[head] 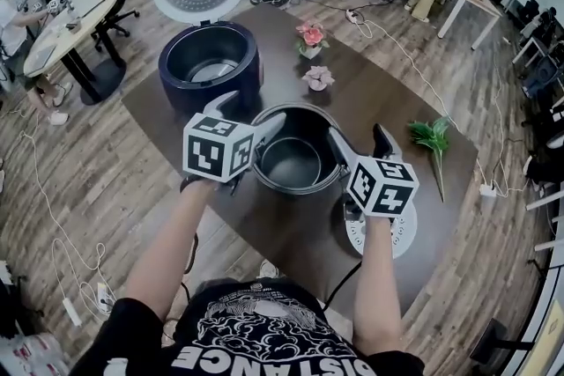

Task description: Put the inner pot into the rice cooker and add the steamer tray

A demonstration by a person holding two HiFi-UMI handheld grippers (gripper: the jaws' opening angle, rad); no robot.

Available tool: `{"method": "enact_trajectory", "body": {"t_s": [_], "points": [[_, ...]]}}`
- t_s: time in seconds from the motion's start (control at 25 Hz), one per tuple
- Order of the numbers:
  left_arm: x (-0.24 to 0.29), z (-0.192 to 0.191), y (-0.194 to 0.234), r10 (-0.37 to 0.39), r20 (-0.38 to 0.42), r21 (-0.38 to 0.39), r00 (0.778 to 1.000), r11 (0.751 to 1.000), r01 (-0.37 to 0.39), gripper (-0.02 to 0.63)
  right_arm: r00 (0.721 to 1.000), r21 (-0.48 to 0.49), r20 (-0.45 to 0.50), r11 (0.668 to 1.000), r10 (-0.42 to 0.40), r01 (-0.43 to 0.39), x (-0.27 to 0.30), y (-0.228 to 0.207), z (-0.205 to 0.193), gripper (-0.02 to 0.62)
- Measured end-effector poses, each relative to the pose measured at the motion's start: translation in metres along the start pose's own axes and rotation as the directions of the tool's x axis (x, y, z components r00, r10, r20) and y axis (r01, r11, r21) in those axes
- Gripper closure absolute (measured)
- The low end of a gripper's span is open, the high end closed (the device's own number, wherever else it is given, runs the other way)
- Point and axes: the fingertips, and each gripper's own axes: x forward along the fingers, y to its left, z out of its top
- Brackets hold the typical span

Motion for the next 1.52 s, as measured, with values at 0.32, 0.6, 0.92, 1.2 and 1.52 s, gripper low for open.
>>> {"method": "enact_trajectory", "body": {"t_s": [0.32, 0.6, 0.92, 1.2, 1.52], "points": [[0.021, 0.001, -0.004, -0.030, -0.014, 0.005, 0.999, 1.000, 0.030, 0.181, 1.000, 0.017, -0.011, 1.000, -0.017, 0.017, 0.005, -0.011, -0.004, 0.175], [0.043, 0.001, -0.007, -0.108, -0.021, 0.026, 0.994, 0.994, 0.109, 0.181, 0.996, 0.036, 0.001, 0.995, -0.088, 0.088, 0.006, -0.022, -0.006, 0.175], [0.067, 0.005, -0.001, -0.245, -0.055, 0.061, 0.968, 0.967, 0.248, 0.181, 0.973, 0.075, -0.008, 0.970, -0.231, 0.231, 0.005, -0.026, -0.011, 0.175], [0.078, 0.007, -0.003, -0.356, -0.077, 0.084, 0.931, 0.928, 0.362, 0.181, 0.940, 0.116, -0.006, 0.934, -0.340, 0.339, 0.000, -0.021, -0.013, 0.175], [0.079, 0.002, -0.007, -0.438, -0.104, 0.087, 0.893, 0.890, 0.447, 0.181, 0.905, 0.141, -0.026, 0.894, -0.425, 0.424, -0.014, -0.013, -0.020, 0.175]]}}
